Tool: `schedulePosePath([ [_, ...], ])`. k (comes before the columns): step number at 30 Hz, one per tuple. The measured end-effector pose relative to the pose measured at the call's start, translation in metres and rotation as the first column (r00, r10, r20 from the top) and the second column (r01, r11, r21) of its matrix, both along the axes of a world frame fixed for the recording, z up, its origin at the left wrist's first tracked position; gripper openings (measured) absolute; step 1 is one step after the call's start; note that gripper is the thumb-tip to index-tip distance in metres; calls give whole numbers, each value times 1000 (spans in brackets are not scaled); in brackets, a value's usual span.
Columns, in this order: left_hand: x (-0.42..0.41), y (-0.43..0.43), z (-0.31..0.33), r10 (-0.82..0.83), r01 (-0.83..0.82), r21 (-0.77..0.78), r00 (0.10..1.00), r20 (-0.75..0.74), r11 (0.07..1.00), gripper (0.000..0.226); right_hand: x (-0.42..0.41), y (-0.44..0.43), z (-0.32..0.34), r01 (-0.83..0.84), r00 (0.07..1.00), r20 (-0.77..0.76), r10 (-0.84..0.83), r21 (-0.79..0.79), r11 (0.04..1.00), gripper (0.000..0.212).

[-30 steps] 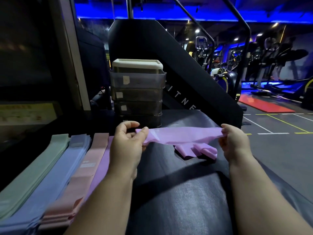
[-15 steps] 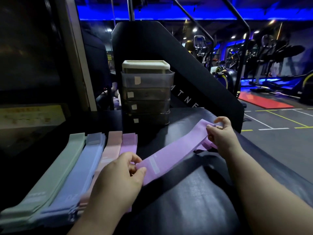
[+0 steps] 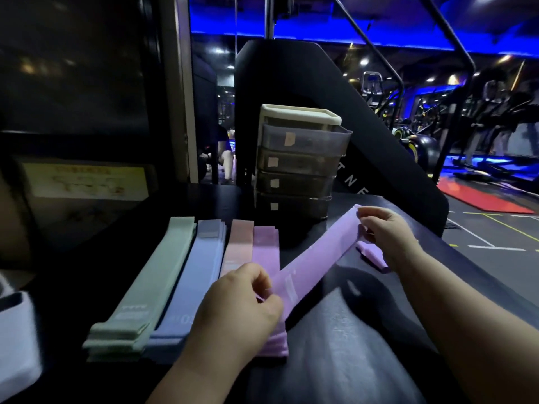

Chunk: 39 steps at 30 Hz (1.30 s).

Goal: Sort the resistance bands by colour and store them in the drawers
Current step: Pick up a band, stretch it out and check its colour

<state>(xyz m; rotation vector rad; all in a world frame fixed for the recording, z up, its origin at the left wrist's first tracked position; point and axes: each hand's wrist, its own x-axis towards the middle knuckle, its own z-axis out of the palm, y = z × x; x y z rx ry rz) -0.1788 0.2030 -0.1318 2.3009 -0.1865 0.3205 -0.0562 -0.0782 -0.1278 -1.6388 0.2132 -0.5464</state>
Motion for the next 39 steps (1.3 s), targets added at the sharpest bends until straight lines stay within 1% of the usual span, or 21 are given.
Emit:
schedulePosePath([
  [2,0,6,0,-2,2,-23,1000,-15,1000,8,12,13,3,-48,999,-21,48,-16,999,34],
  [5,0,14,1,-35,33,-61,999,-32,998,16,29,36,8,-83,996,-29,81,-67,994,38],
  [8,0,20,3,-35,35,-45,999,-5,998,16,41,59,12,-63,998,-33,60,-74,995,35],
  [11,1,22,4,-18,18,-36,1000,17,999,13,49,80,12,-53,997,-70,44,-127,990,22],
  [15,1,23,3,-48,47,-23,998,-39,999,10,66,99,1,-67,993,-107,51,-156,985,18],
  [17,1,24,2,-84,84,4,994,-70,996,10,68,109,-3,-58,993,-106,41,-164,985,18],
  [20,0,23,1,-132,138,50,985,-109,989,10,68,125,-9,-103,988,-135,80,-172,980,25],
  [24,-1,23,-1,-143,161,127,980,-135,979,11,72,141,-19,-122,985,-147,90,-219,968,33],
  [29,-1,25,-5,-145,166,219,984,-106,961,12,75,153,-33,-159,977,-190,99,-333,929,36],
  [34,0,21,-8,-135,164,268,983,-123,949,13,78,152,-39,-138,978,-206,44,-468,873,36],
  [39,1,20,-10,-136,170,309,982,-129,936,14,79,151,-41,-119,978,-207,8,-533,838,33],
])
